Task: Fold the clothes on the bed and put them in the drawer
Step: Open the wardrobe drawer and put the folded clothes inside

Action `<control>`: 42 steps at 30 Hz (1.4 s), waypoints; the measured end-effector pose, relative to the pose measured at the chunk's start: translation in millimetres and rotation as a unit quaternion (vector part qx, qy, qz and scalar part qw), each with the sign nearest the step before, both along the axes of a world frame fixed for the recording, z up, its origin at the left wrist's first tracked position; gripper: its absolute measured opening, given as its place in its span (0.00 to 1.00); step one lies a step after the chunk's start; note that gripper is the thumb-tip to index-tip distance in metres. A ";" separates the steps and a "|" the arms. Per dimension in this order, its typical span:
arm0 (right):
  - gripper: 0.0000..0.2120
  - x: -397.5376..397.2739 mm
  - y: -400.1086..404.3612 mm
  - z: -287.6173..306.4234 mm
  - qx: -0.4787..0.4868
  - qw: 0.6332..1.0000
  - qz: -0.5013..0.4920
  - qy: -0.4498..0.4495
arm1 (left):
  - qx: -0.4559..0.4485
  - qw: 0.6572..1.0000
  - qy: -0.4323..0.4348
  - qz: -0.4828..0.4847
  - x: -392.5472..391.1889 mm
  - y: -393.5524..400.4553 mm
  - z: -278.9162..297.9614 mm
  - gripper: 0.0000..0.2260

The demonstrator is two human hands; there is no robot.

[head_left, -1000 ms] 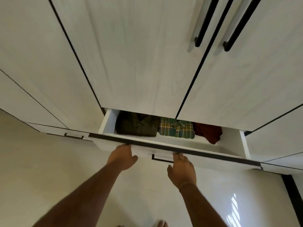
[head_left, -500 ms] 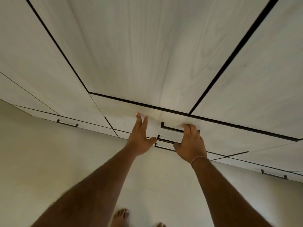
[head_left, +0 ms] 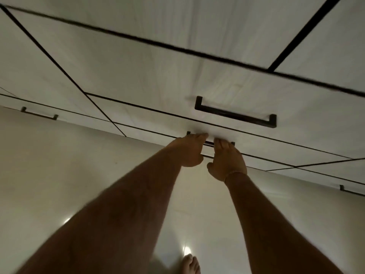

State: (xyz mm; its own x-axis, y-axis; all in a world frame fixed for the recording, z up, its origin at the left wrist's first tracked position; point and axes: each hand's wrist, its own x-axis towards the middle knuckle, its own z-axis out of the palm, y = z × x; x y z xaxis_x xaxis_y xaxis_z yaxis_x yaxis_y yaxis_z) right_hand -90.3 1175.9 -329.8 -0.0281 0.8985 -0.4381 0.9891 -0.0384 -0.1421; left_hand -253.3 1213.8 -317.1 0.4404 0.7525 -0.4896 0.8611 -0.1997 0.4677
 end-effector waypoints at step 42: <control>0.21 62.7 -487.4 242.4 0.147 0.352 -0.800 0.463 | -0.453 0.850 -0.162 0.214 91.4 -370.0 254.9 0.16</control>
